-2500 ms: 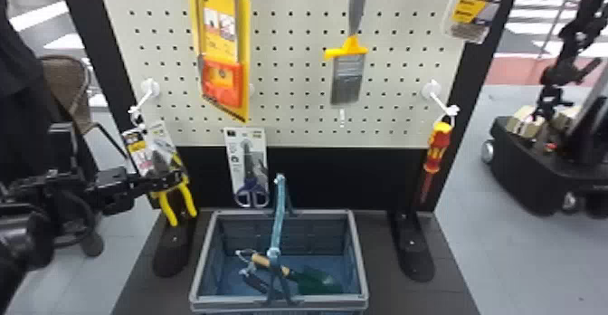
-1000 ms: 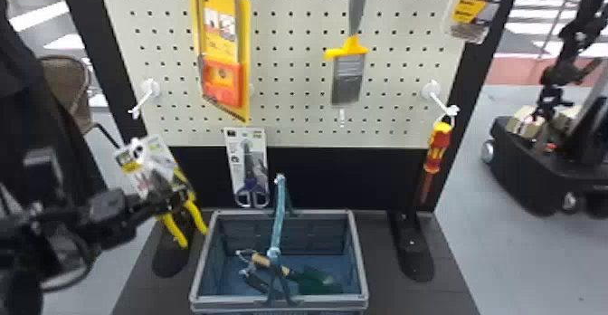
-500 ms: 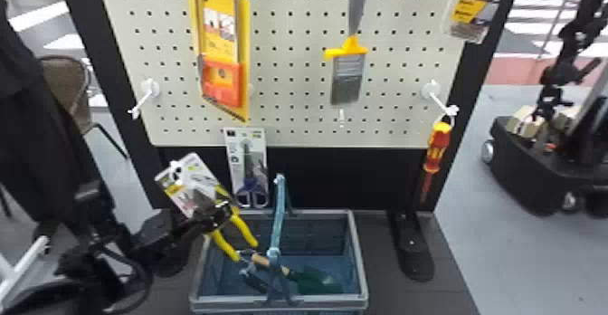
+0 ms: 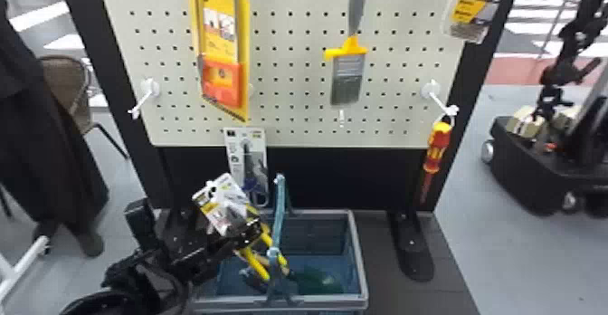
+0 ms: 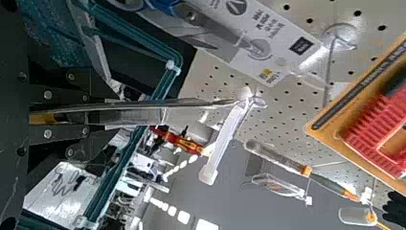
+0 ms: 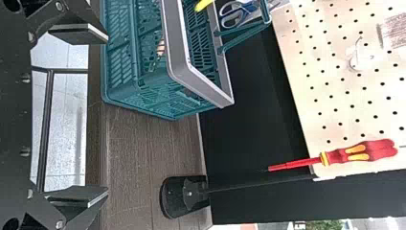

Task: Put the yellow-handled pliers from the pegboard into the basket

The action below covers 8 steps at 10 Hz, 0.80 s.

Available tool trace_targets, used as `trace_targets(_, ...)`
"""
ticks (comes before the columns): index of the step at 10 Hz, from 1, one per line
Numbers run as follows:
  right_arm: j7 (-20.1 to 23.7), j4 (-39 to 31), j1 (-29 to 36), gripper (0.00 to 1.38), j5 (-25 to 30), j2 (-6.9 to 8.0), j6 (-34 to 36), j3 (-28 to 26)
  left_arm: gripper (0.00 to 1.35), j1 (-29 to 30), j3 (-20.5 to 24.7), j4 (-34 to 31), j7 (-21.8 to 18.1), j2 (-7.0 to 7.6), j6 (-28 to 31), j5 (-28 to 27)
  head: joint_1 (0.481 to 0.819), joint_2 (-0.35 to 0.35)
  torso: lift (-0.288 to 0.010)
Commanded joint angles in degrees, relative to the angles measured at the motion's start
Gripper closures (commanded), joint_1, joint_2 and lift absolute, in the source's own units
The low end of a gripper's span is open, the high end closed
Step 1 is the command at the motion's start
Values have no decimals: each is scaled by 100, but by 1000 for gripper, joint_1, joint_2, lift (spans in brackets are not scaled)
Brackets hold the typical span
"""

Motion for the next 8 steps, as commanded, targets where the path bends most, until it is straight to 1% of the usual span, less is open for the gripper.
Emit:
trace_targets(1,0,0,2,176,-16,5,-5,-2,1214,-10,-125,16,8,-2,157,-6,549,0,-100)
trace_targets(2,0,0,14,176,-16,5,-5,-2,1142,-10,-90,16,26,-2,288,-103,549,0,-100)
trace_targets(3,0,0,14,174,-25,5,-13,-2,923,27,-63,16,88,15,385,-111,549,0,-100)
trace_targets(4,0,0,14,176,-42,5,-22,-2,547,27,-46,16,140,24,394,-94,549,0,-100)
trace_targets(5,0,-14,14,176,-42,5,-22,-2,260,27,-2,2,149,42,429,-103,549,0,-100)
trace_targets(6,0,-14,14,176,-51,5,-31,-2,94,15,-11,2,149,77,412,-111,549,0,-100)
trace_targets(8,0,-14,14,176,-51,5,-31,-2,144,-10,-19,-12,149,94,412,-111,549,0,-100)
